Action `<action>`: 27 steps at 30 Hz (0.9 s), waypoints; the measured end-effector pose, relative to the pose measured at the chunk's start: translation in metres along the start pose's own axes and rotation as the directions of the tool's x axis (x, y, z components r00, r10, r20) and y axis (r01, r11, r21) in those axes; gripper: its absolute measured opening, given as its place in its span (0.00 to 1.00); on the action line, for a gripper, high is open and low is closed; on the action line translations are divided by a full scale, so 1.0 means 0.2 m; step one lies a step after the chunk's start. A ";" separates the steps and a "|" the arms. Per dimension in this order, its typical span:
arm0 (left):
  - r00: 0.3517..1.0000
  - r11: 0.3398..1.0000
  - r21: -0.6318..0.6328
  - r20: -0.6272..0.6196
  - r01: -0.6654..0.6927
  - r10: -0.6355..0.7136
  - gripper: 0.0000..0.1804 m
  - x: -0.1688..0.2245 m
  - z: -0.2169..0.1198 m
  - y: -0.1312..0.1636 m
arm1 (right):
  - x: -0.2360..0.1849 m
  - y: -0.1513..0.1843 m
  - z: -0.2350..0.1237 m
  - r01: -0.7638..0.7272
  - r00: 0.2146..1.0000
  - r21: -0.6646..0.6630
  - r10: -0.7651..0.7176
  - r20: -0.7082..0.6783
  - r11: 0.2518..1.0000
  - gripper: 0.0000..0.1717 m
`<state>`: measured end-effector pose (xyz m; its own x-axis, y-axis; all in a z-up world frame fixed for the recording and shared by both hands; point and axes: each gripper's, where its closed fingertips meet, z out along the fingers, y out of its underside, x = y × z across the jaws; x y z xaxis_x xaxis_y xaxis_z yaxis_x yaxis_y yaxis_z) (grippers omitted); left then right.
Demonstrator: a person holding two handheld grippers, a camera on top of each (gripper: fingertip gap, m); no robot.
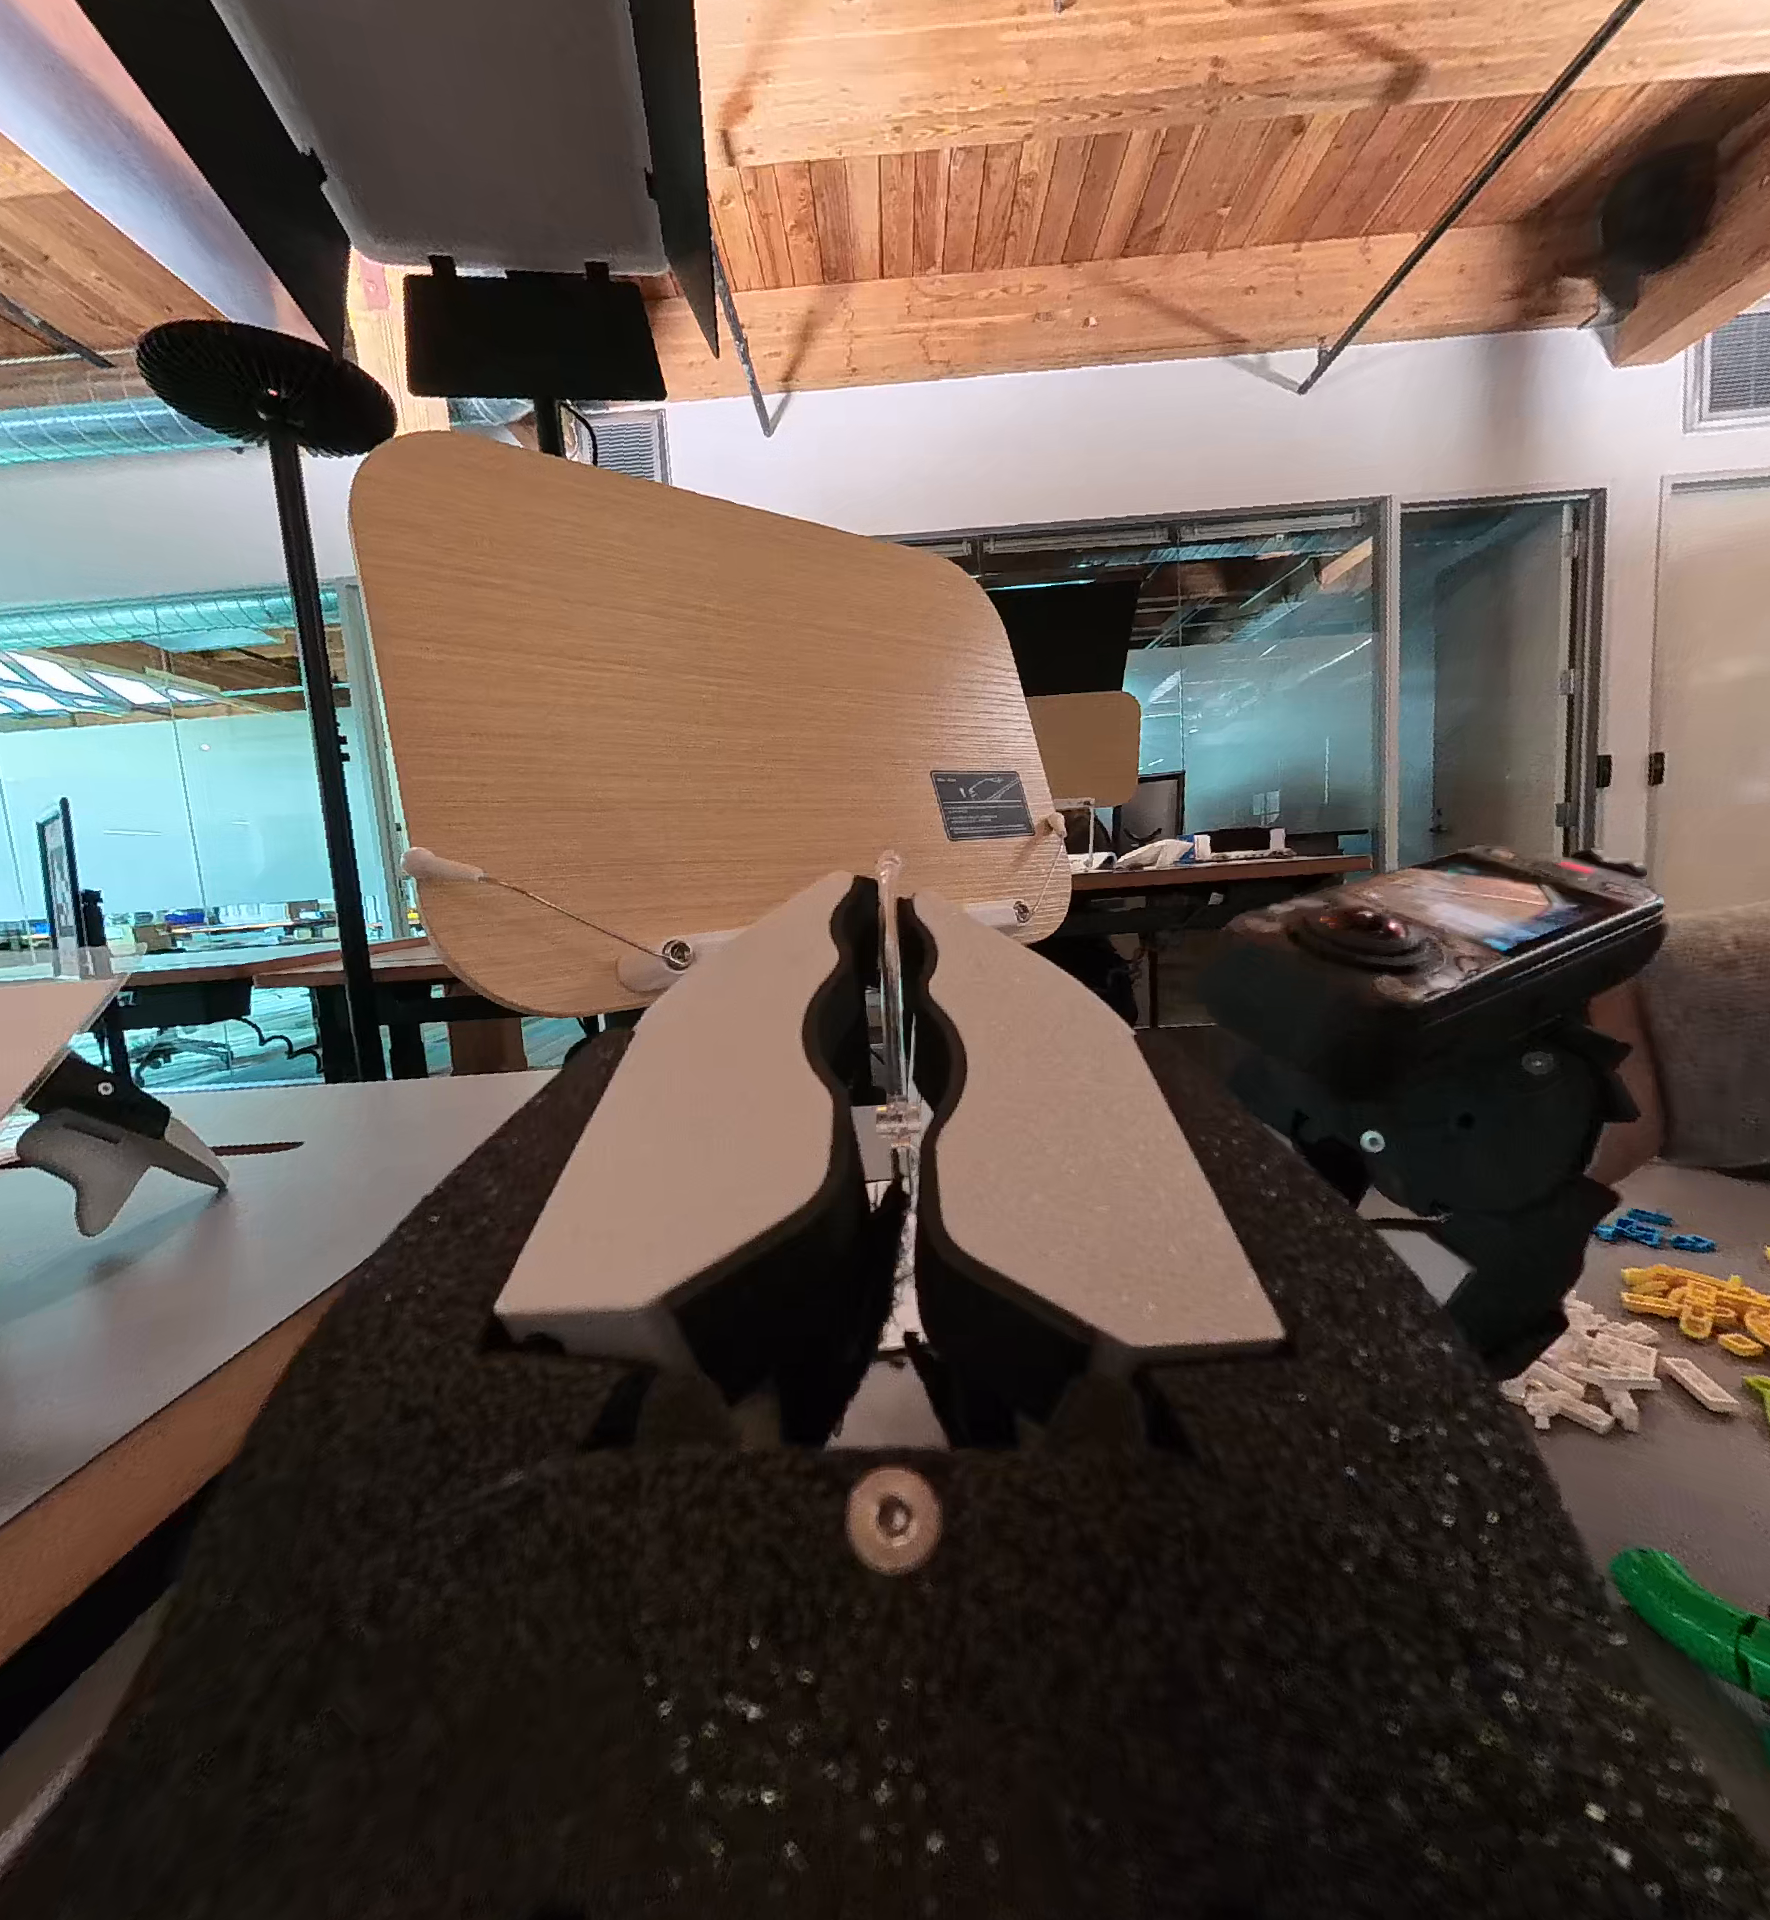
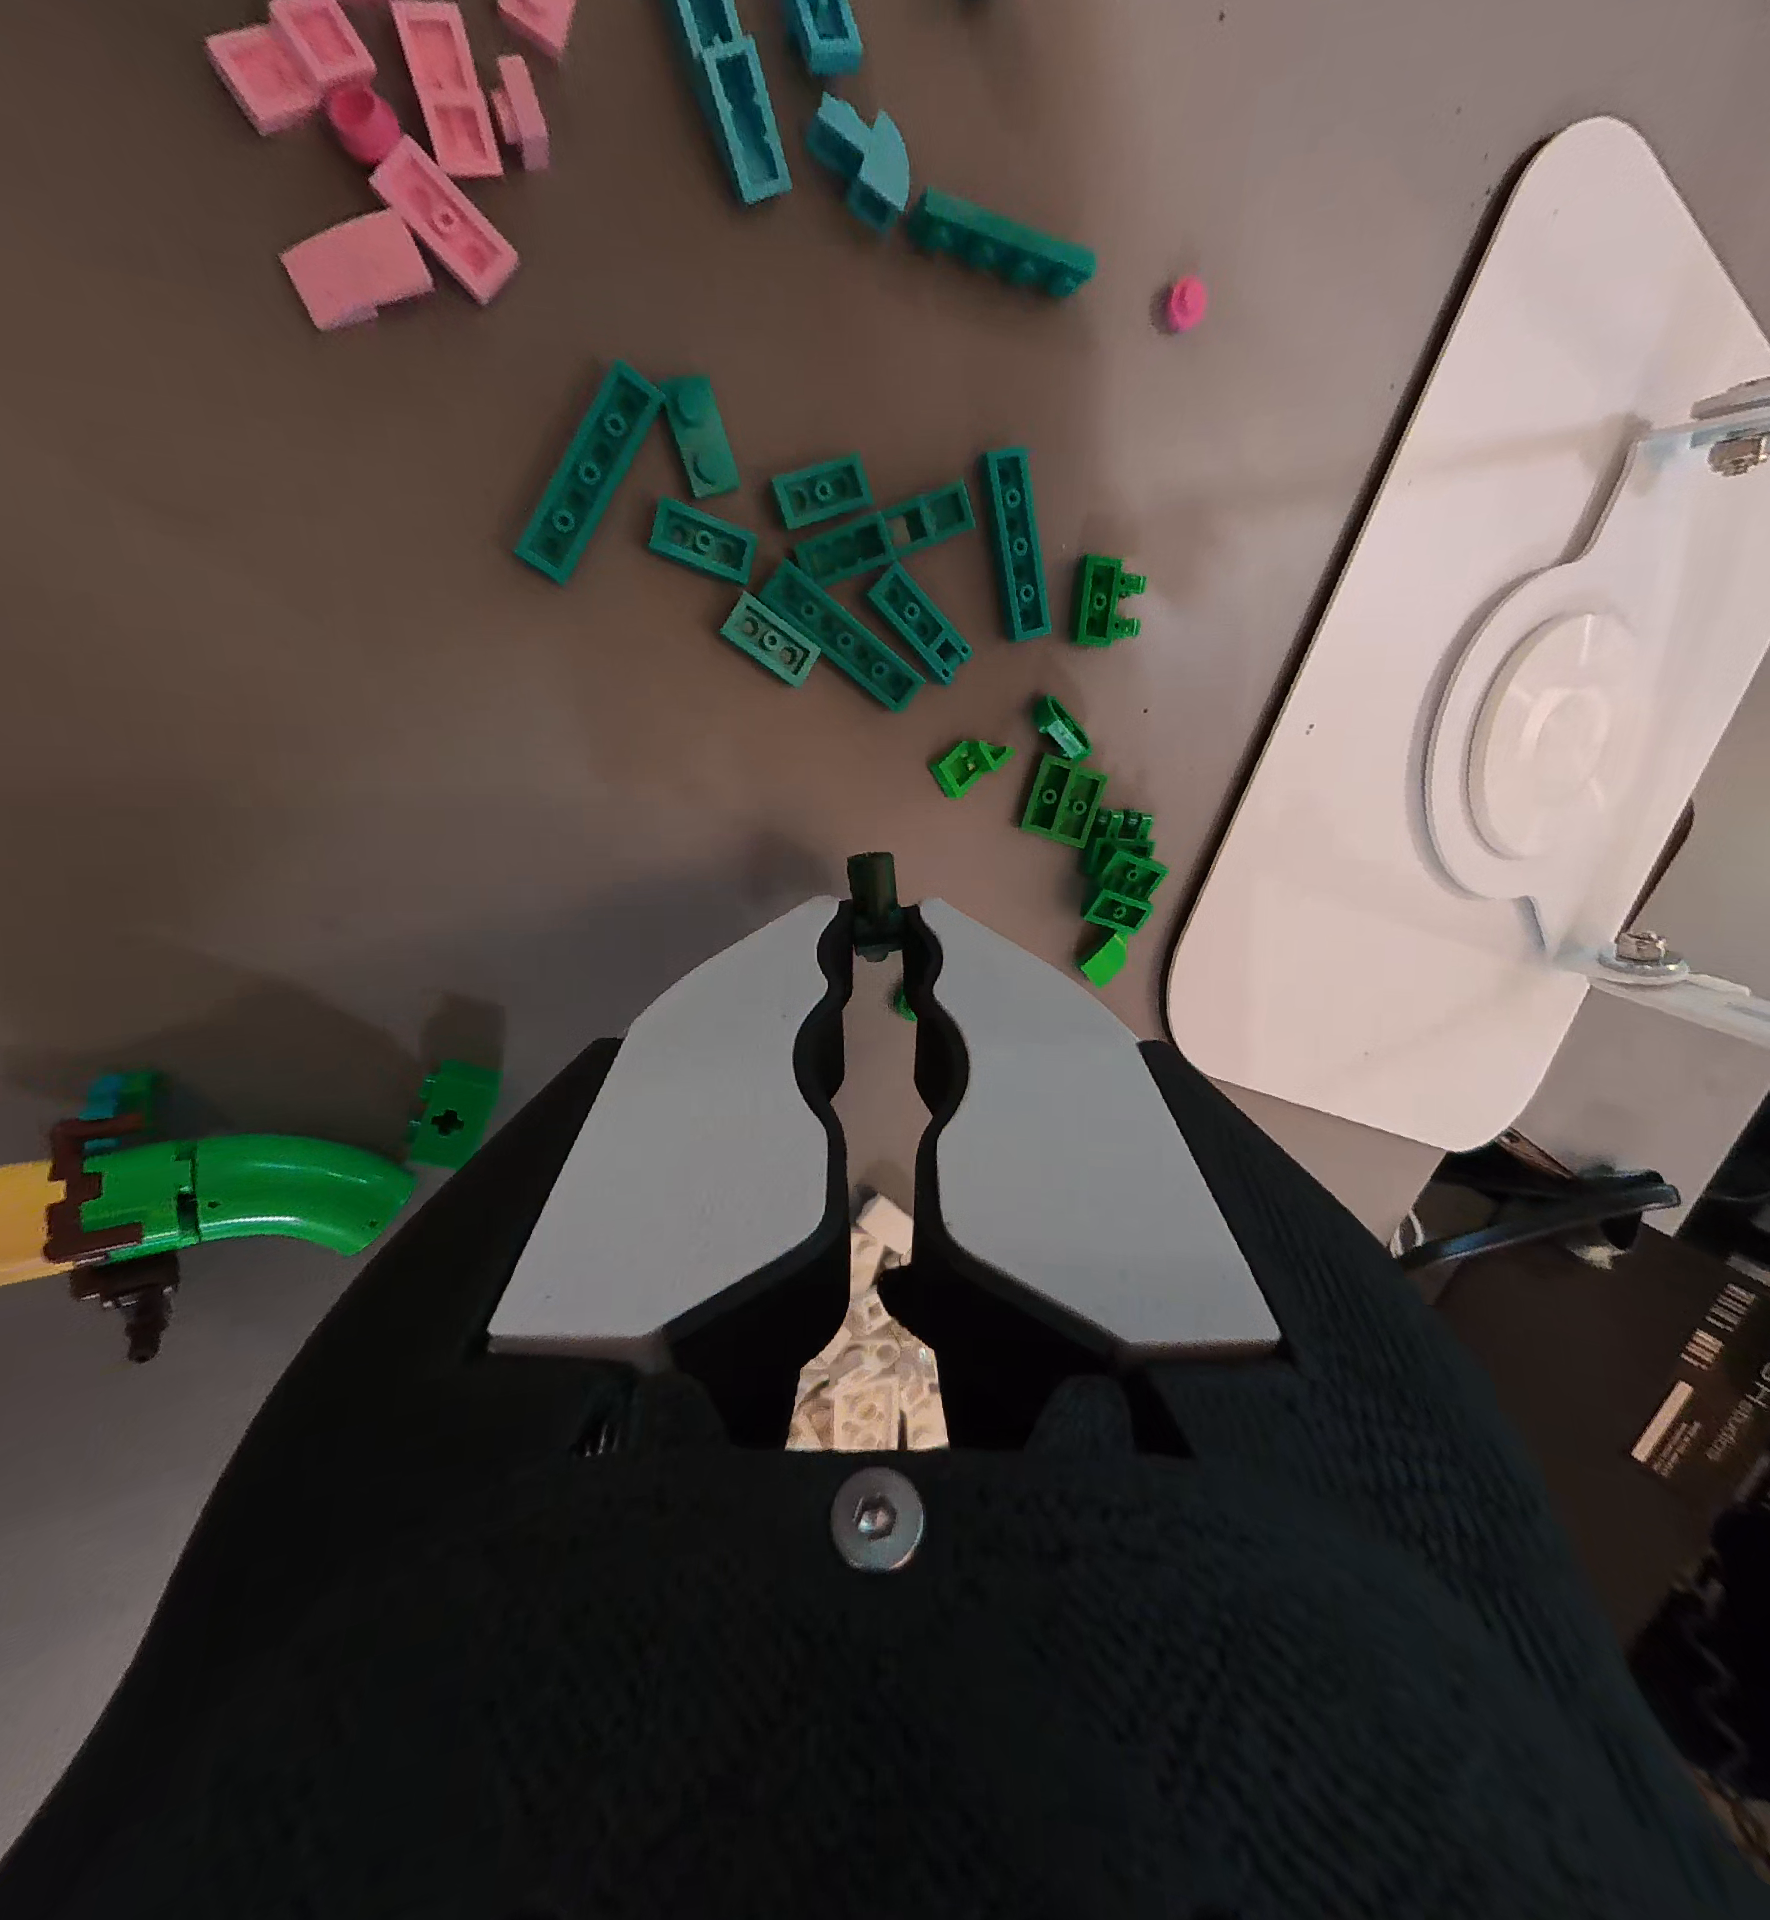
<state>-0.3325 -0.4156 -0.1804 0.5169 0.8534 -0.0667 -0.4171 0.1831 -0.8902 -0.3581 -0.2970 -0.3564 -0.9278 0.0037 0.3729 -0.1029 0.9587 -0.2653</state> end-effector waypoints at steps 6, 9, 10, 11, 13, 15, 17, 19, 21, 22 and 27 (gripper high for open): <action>1.000 1.000 -0.002 -0.024 0.015 -0.015 0.02 0.03 0.00 0.00 | -0.09 0.15 -0.29 -0.093 0.994 -0.013 0.093 0.053 0.996 0.04; 0.998 1.000 -0.005 -0.057 0.026 -0.027 0.02 0.08 0.00 0.00 | -0.23 0.38 -0.46 -0.190 0.971 -0.110 0.203 0.127 0.976 0.04; 0.997 1.000 -0.005 -0.070 0.024 -0.024 0.02 0.10 0.00 0.00 | -0.30 0.46 -0.50 -0.219 0.958 -0.157 0.243 0.154 0.963 0.04; 0.996 1.000 -0.006 -0.083 0.017 -0.017 0.02 0.12 0.00 0.00 | -0.37 0.54 -0.54 -0.247 0.941 -0.209 0.285 0.180 0.946 0.04; 0.994 1.000 -0.008 -0.108 -0.001 0.000 0.02 0.15 0.00 0.01 | -0.51 0.69 -0.59 -0.282 0.910 -0.313 0.356 0.213 0.907 0.04; 0.991 1.000 -0.009 -0.135 -0.015 0.014 0.02 0.19 0.00 0.01 | -0.63 0.81 -0.62 -0.272 0.901 -0.393 0.376 0.215 0.878 0.04; 0.986 1.000 -0.011 -0.163 -0.028 0.026 0.02 0.24 0.00 0.02 | -0.73 0.87 -0.63 -0.266 0.899 -0.424 0.381 0.214 0.866 0.04; 0.980 0.999 -0.013 -0.195 -0.035 0.031 0.02 0.29 -0.01 0.02 | -0.77 0.89 -0.61 -0.278 0.909 -0.405 0.375 0.183 0.871 0.04; 0.973 0.999 -0.015 -0.231 -0.034 0.029 0.02 0.34 -0.01 0.03 | -0.81 0.88 -0.60 -0.296 0.914 -0.371 0.374 0.158 0.880 0.05; 0.967 0.999 -0.017 -0.254 -0.030 0.025 0.02 0.37 -0.02 0.03 | -0.83 0.88 -0.59 -0.301 0.918 -0.362 0.371 0.139 0.882 0.05; 0.926 0.997 -0.017 -0.374 -0.071 0.059 0.03 0.55 -0.05 0.06 | -0.88 0.88 -0.54 -0.321 0.929 -0.318 0.362 0.075 0.892 0.10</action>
<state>-0.2724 -0.3242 -0.2042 0.7332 0.6184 -0.2829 -0.4396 0.1137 -0.8910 -0.1746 -0.0972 -0.3723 -0.9264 0.3287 0.1839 0.3205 0.9444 -0.0735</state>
